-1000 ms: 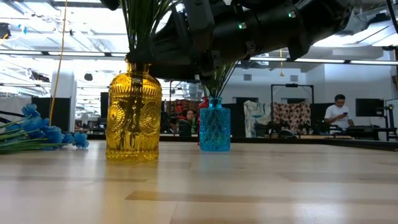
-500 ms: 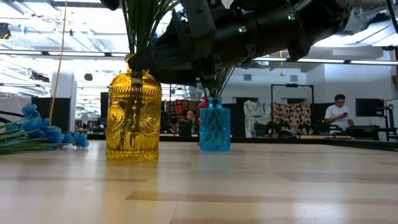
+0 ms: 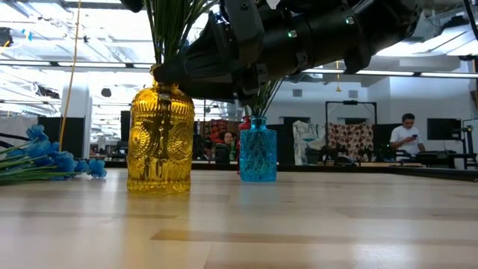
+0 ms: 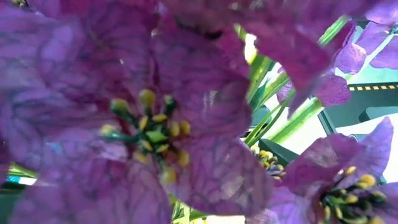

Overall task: Sort flowers into vase by color
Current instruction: Put the violet flower into the yellow crystal vase

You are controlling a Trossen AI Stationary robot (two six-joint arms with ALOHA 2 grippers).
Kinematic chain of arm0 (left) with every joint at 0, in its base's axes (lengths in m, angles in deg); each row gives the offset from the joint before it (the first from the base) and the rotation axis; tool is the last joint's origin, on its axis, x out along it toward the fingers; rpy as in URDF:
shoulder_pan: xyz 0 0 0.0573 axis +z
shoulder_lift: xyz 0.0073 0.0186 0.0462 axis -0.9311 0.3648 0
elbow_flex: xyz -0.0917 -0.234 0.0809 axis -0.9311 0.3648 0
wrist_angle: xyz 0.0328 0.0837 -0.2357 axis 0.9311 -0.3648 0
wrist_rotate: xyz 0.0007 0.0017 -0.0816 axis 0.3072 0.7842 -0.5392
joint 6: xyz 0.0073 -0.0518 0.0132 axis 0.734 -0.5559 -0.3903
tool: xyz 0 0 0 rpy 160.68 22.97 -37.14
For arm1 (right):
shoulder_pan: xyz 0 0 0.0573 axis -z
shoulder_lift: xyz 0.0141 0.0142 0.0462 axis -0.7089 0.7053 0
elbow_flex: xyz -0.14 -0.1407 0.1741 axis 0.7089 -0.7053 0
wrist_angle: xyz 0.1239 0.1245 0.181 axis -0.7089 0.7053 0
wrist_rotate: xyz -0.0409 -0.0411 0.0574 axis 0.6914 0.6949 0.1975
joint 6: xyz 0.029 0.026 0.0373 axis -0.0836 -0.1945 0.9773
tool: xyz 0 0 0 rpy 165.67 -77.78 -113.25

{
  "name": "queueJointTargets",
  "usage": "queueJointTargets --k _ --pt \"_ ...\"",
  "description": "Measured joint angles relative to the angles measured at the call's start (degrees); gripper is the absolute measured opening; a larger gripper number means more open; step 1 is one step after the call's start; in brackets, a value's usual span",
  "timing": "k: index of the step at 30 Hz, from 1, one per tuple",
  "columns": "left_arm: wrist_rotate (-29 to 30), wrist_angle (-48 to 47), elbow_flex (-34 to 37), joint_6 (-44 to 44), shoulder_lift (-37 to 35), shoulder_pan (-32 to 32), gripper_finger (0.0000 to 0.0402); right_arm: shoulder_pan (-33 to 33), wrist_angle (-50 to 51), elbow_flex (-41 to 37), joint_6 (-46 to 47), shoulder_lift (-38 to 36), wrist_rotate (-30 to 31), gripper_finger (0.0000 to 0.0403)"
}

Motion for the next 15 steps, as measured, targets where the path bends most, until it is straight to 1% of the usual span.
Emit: queueJointTargets --k 11,15 --pt "0.0 0.0 0.0 0.0 0.0 0.0 0.0201 0.4 -0.1 0.0 0.0 0.0 -0.8 0.0162" --pt "0.0 0.0 0.0 0.0 0.0 0.0 0.0201 0.4 -0.1 0.0 0.0 0.0 -0.8 0.0142"
